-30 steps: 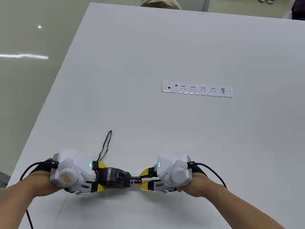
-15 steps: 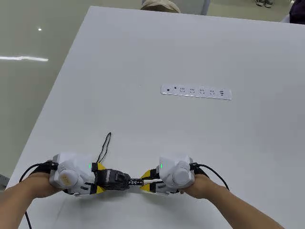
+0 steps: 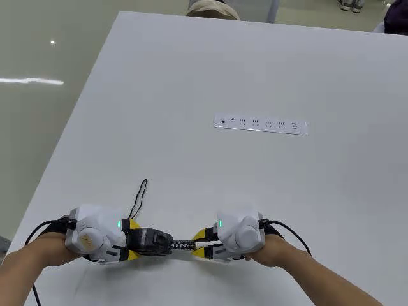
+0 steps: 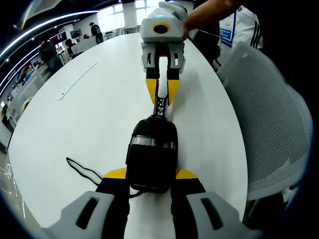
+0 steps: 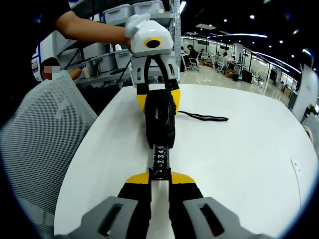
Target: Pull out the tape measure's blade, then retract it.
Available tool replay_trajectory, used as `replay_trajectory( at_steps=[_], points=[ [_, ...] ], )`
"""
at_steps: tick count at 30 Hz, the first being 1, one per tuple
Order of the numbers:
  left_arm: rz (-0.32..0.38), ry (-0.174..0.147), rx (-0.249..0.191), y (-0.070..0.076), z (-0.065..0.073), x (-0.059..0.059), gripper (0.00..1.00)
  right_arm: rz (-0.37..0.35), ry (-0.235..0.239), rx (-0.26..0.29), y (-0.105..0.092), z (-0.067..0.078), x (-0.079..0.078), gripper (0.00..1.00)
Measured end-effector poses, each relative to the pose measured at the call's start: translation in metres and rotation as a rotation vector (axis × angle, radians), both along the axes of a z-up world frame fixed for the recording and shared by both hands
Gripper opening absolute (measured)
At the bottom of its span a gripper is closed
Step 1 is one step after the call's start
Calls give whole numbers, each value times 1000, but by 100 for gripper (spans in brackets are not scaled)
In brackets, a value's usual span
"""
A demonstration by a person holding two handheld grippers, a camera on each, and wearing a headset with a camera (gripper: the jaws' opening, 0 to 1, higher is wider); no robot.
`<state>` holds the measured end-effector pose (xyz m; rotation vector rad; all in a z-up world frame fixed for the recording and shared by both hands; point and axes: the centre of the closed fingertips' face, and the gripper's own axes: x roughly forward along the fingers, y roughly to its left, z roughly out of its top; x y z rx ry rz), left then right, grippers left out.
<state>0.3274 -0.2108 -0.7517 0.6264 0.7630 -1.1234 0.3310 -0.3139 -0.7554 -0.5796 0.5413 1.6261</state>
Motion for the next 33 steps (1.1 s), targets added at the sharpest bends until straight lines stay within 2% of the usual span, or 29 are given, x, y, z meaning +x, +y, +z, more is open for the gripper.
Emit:
replay_trajectory(
  at_steps=[33],
  points=[
    [-1,2,0,-4,1,0,27,-10,-1,-16,-27,0,1,10]
  ],
)
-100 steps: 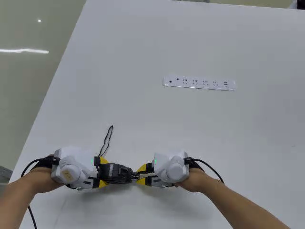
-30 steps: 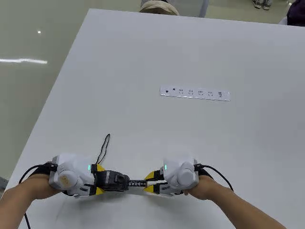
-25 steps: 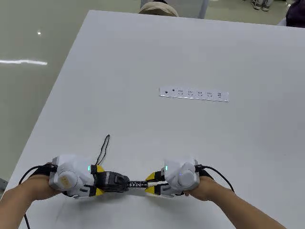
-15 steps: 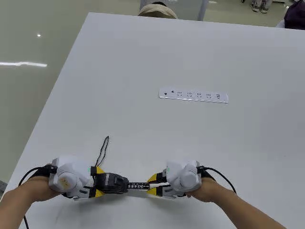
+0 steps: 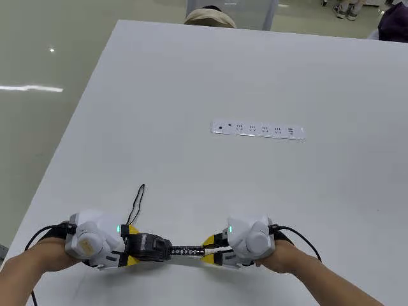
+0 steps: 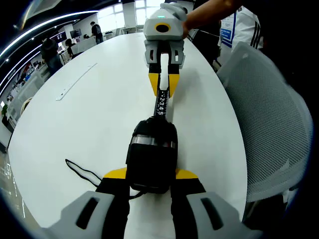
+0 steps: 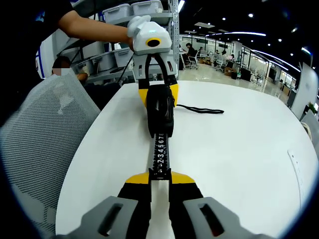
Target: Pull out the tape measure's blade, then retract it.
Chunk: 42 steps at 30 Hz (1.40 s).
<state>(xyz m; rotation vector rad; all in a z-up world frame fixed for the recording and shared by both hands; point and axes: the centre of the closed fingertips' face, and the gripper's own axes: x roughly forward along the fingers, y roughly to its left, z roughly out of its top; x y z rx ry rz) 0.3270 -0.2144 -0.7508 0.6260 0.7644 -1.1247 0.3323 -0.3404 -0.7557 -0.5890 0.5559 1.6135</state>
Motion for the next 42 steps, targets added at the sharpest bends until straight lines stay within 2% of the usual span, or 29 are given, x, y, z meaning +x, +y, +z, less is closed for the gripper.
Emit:
replay_trajectory(
  at_steps=[27,33,42],
  points=[
    [0,3,-2,-3,0,0,27,-12,10,-16,-28,-2,3,10],
    [1,4,-3,-3,-1,1,27,-6,-4,-26,-33,-3,3,10],
    [-1,5,-2,-4,0,0,27,-4,-1,-28,-39,-3,3,10]
  ],
)
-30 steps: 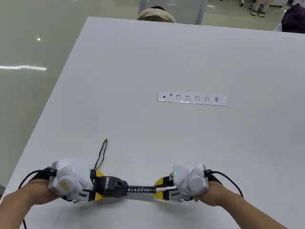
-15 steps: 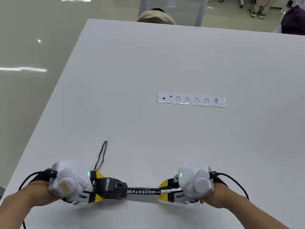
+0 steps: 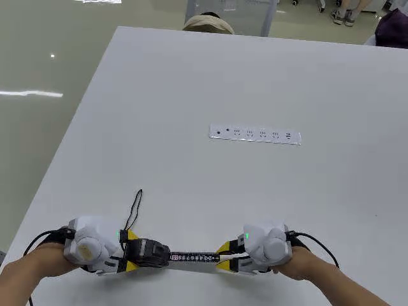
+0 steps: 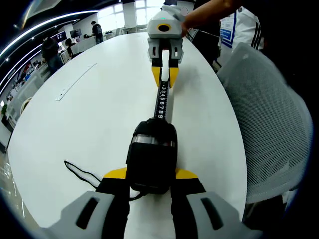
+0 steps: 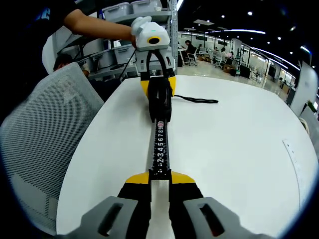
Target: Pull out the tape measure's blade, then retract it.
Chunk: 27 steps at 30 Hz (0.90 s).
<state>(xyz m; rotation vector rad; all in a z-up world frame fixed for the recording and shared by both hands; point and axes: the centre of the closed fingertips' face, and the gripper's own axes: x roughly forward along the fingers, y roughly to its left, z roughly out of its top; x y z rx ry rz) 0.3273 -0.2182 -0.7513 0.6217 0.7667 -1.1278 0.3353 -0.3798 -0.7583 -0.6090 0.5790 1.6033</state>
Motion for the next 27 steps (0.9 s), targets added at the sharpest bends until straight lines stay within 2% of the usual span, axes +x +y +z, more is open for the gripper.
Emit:
replay_trajectory(
  at_steps=[27],
  points=[
    [3,1,1,-1,-2,1,27,-5,7,-12,-17,-1,3,10]
  ],
)
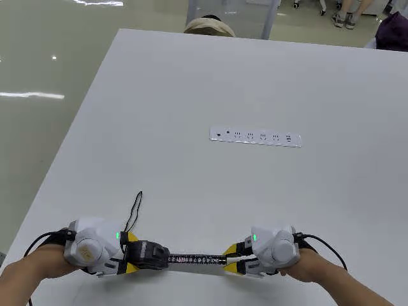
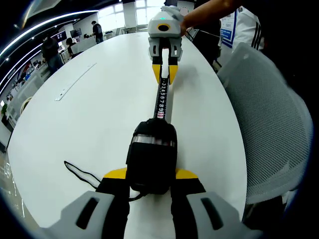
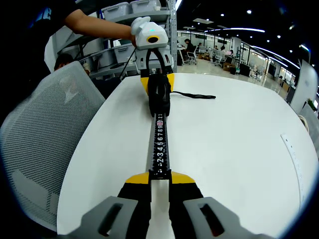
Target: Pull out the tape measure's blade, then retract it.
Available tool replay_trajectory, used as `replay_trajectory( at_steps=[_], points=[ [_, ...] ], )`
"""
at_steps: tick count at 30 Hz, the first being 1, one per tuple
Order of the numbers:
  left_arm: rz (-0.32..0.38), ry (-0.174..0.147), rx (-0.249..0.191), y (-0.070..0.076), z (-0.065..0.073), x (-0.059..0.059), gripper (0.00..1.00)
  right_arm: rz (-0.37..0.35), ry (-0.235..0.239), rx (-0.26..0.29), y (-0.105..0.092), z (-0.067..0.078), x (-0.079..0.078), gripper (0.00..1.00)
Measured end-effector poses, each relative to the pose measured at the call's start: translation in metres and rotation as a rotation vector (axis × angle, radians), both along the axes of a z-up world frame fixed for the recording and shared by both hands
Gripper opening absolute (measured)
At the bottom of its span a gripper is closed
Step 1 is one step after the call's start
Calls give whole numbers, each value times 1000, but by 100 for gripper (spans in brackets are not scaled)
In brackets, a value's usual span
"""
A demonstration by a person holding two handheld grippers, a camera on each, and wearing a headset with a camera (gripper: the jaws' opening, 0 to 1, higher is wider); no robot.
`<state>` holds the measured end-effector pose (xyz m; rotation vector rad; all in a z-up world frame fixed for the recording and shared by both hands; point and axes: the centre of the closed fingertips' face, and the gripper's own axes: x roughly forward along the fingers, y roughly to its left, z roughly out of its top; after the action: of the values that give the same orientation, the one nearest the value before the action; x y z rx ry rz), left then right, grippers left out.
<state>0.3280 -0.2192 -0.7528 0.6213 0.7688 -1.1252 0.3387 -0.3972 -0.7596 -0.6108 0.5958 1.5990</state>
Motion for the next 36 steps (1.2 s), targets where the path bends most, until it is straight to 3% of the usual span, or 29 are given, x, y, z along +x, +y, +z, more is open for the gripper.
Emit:
replay_trajectory(
  at_steps=[36],
  points=[
    [-5,3,5,-2,0,0,27,-14,4,-14,-22,-1,2,10]
  ],
)
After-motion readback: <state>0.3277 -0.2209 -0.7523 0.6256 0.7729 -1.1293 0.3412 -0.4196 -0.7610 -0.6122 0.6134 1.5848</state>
